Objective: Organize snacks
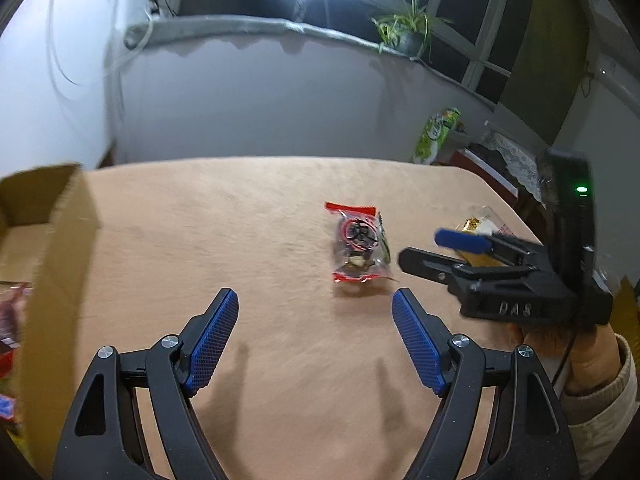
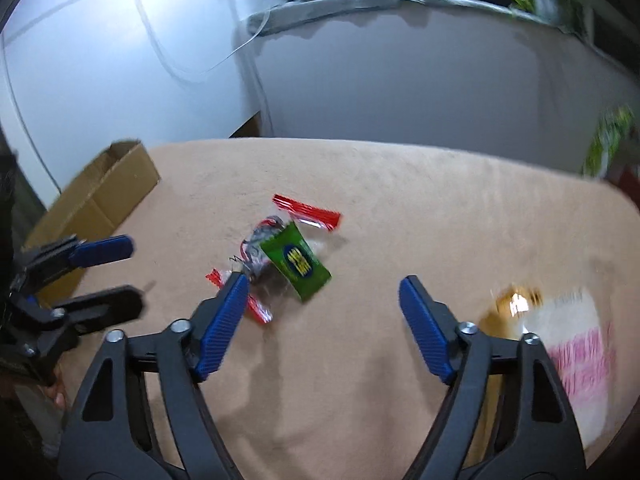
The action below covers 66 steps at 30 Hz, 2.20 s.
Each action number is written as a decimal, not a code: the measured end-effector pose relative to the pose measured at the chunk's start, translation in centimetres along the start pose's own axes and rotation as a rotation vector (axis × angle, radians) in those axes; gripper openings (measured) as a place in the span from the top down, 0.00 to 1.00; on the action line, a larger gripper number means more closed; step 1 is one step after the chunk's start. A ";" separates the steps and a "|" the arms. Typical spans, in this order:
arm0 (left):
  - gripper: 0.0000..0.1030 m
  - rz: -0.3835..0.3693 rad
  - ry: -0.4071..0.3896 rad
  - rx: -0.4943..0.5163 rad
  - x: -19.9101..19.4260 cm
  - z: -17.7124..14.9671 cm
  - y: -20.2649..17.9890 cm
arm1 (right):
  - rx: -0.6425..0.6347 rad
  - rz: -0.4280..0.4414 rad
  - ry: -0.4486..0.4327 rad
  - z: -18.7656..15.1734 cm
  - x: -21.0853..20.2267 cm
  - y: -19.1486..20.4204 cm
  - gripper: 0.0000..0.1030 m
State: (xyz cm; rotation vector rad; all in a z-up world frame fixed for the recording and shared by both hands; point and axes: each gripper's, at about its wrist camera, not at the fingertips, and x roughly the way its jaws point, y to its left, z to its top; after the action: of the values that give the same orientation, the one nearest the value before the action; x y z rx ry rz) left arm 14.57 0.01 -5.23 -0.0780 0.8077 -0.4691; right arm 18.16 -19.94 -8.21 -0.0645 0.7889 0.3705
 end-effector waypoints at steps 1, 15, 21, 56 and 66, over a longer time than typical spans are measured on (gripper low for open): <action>0.23 -0.005 0.014 -0.003 0.7 0.2 -0.2 | -0.009 -0.001 0.012 0.2 0.4 0.0 0.35; 0.23 -0.017 0.083 0.050 6.1 2.7 -1.5 | 0.023 0.092 0.059 1.0 2.9 -1.4 0.76; 0.24 0.001 0.093 0.039 8.2 3.9 -1.0 | 0.076 0.038 0.042 0.7 2.6 -2.5 0.76; 0.70 0.125 -0.246 0.128 -7.2 -2.0 -4.0 | 0.090 0.018 -0.106 -4.2 -5.9 3.2 0.76; 0.70 0.111 -0.359 0.096 -12.6 -2.9 -2.0 | 0.038 0.019 -0.219 -3.3 -10.7 8.4 0.76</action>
State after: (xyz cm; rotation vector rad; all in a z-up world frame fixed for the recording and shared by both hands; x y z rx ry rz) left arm 4.26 4.04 1.81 -0.0270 0.4336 -0.3737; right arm 6.11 -15.98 -2.34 0.0193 0.5798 0.3739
